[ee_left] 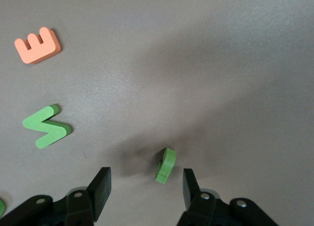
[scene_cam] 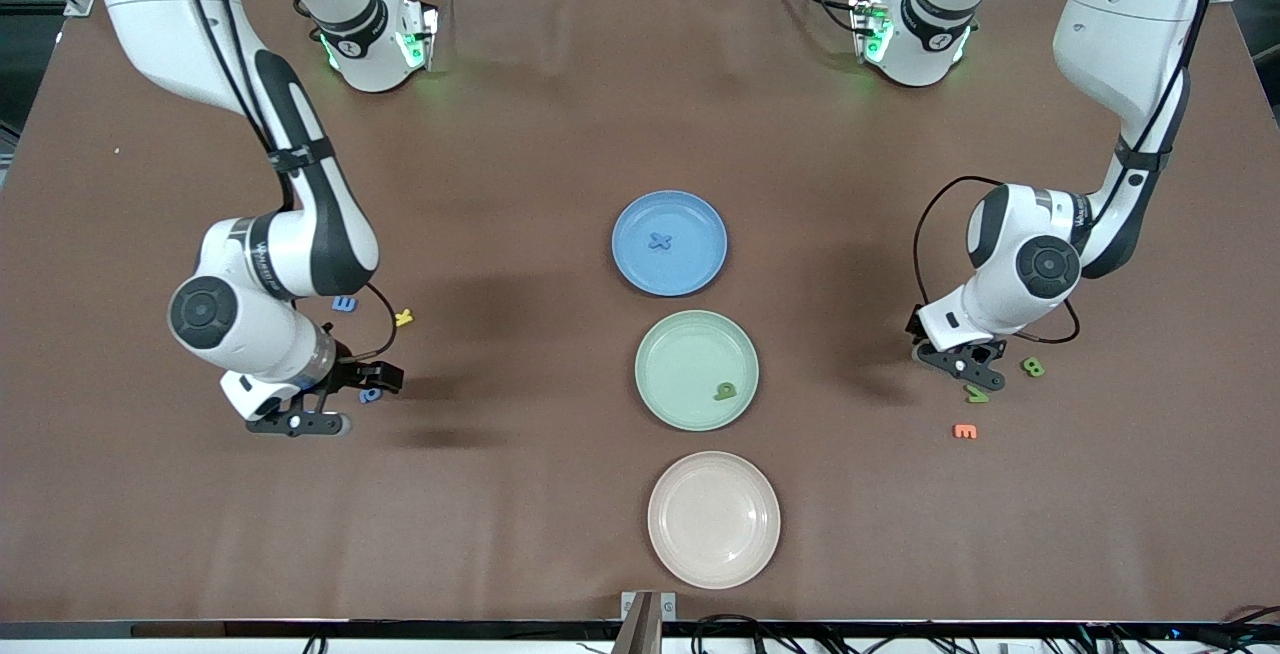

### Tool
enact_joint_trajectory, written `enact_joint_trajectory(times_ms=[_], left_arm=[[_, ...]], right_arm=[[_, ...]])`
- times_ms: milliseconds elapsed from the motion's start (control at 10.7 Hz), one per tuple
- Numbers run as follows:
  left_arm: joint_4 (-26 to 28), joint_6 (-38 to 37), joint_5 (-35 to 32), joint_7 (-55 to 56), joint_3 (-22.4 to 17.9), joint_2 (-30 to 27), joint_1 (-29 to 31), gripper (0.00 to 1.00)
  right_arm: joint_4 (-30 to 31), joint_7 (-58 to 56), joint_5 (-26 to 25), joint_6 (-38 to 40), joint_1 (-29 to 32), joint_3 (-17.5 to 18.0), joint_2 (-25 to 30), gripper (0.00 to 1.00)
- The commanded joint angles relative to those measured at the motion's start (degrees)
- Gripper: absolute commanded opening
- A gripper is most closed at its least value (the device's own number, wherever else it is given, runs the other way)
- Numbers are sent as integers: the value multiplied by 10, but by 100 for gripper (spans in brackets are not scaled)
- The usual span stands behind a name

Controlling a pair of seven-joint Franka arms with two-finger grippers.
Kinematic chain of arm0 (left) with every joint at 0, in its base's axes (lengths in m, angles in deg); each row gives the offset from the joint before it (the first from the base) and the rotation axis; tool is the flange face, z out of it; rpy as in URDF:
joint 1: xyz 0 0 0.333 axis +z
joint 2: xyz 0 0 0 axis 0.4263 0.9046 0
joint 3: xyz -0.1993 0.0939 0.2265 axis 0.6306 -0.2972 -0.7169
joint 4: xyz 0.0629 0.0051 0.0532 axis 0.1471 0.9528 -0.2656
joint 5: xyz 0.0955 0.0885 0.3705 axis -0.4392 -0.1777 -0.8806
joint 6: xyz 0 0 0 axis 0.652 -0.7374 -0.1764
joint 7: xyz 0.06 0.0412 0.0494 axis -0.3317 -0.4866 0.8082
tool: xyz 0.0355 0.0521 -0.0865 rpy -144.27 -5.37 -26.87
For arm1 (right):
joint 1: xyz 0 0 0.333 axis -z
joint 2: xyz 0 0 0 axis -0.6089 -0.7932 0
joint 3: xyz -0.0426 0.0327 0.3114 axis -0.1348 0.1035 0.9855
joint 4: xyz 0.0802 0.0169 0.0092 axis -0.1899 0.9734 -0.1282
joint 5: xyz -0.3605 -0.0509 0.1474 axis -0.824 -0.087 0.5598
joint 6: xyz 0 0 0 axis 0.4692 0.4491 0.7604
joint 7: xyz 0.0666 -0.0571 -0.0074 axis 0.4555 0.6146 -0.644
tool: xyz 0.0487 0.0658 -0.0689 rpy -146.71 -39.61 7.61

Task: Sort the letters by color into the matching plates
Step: 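Grasp the green i with the left gripper while the right reaches blue a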

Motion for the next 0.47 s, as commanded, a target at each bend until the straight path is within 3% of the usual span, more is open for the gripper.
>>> enact_joint_trajectory(times_ms=[0,280,373], left_arm=[[7,12,-12,-4,6,0,5,66],[3,12,-11,-4,7,5,5,57],[2,14,-9,-4,7,8,5,50]], right_arm=[[20,139,35,-8,4,-9,12,100],[20,290,40,-19,6,-20,6,100],[21,376,40,-45,4,-20,0,100]])
